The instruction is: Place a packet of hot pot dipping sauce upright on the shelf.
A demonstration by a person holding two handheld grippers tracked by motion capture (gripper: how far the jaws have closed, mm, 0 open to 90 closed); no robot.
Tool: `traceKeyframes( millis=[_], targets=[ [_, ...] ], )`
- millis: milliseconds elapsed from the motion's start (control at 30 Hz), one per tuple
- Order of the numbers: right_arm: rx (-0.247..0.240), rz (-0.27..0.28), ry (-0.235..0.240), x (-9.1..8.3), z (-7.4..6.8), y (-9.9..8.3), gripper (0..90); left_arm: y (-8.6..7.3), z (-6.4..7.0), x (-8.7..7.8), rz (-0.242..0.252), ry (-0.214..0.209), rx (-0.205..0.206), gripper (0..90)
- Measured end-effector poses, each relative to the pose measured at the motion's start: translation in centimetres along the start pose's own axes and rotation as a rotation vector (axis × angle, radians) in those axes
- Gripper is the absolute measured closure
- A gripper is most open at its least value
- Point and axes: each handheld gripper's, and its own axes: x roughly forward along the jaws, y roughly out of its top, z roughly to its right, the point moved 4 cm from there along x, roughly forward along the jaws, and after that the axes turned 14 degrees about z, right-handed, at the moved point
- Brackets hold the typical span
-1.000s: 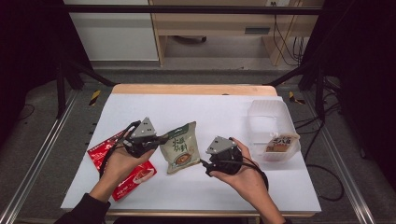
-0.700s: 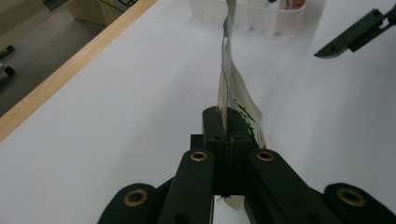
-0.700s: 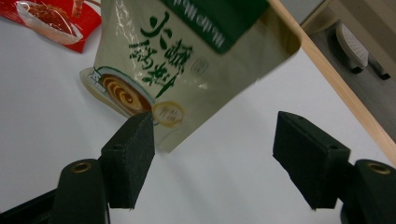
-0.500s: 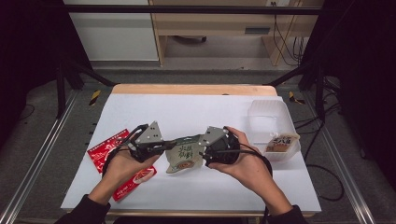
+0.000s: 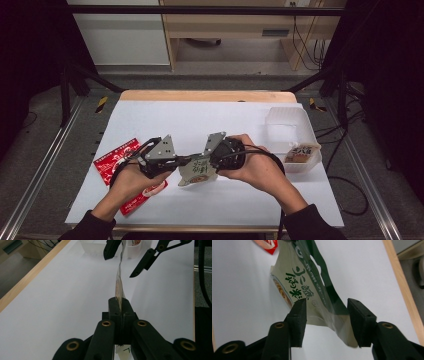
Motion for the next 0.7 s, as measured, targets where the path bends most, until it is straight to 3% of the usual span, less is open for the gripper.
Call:
traceKeyframes(
  millis=[133, 267, 533, 700],
  targets=[
    [-0.021, -0.015, 0.053, 0.8, -0.1, 0.1, 63.2, 0.0, 0.1, 0.0, 0.001, -0.007, 0.000, 90.0],
    [-0.058, -0.043, 0.076, 1.3, -0.1, 0.0, 70.9, 0.0, 0.1, 0.0, 0.001, -0.013, -0.003, 90.0],
    [-0.034, -0.058, 0.108, 1.7, -0.2, -0.5, 87.3, -0.4, 0.0, 0.1, 0.006, -0.012, -0.020, 90.0],
    [-0.036, -0.053, 0.125, 1.8, -0.1, -0.4, 89.6, -0.6, -0.2, 0.0, 0.013, -0.008, -0.040, 88.8]
  ],
)
